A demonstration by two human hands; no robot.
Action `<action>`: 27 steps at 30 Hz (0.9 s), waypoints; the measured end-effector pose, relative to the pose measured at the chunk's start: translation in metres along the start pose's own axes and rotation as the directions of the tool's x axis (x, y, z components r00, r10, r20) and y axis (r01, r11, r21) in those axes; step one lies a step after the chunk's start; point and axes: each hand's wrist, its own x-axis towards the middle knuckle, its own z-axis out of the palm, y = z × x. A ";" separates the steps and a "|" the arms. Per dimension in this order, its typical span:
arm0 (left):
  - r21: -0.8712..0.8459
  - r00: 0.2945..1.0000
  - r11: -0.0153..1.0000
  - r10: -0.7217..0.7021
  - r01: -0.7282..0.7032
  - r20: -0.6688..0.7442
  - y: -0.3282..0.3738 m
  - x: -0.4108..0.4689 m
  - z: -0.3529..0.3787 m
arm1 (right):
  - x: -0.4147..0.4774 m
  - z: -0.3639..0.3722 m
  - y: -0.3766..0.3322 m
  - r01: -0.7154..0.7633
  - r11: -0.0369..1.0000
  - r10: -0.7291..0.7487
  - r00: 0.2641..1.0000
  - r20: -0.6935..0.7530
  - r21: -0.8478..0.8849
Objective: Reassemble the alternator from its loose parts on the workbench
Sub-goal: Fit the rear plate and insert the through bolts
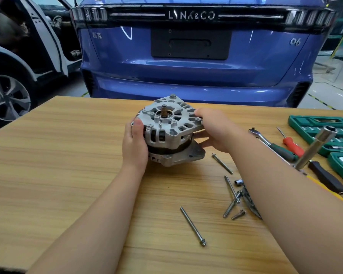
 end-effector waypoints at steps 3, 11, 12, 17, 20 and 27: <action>-0.158 0.997 0.985 -0.067 0.074 0.049 0.002 0.006 -0.002 | -0.002 0.004 0.008 -0.010 0.999 0.010 1.000 0.015 0.048; -0.245 0.866 0.896 -0.237 0.370 0.440 0.007 0.013 -0.014 | -0.007 -0.011 0.013 -0.188 0.962 0.125 0.949 0.290 0.200; -0.242 0.850 0.890 -0.243 0.387 0.468 0.008 0.014 -0.015 | -0.008 -0.011 0.013 -0.182 0.966 0.119 0.943 0.312 0.182; -0.253 0.839 0.873 -0.263 0.418 0.477 0.011 0.012 -0.009 | -0.008 -0.006 0.014 -0.149 0.977 0.101 0.952 0.289 0.151; -0.286 0.840 0.855 -0.267 0.433 0.473 0.008 0.012 -0.008 | -0.006 -0.003 0.016 -0.164 0.965 0.112 0.963 0.245 0.204; -0.313 0.856 0.850 -0.263 0.424 0.444 0.008 0.011 -0.008 | 0.001 -0.005 0.014 -0.212 0.968 0.181 0.961 0.211 0.137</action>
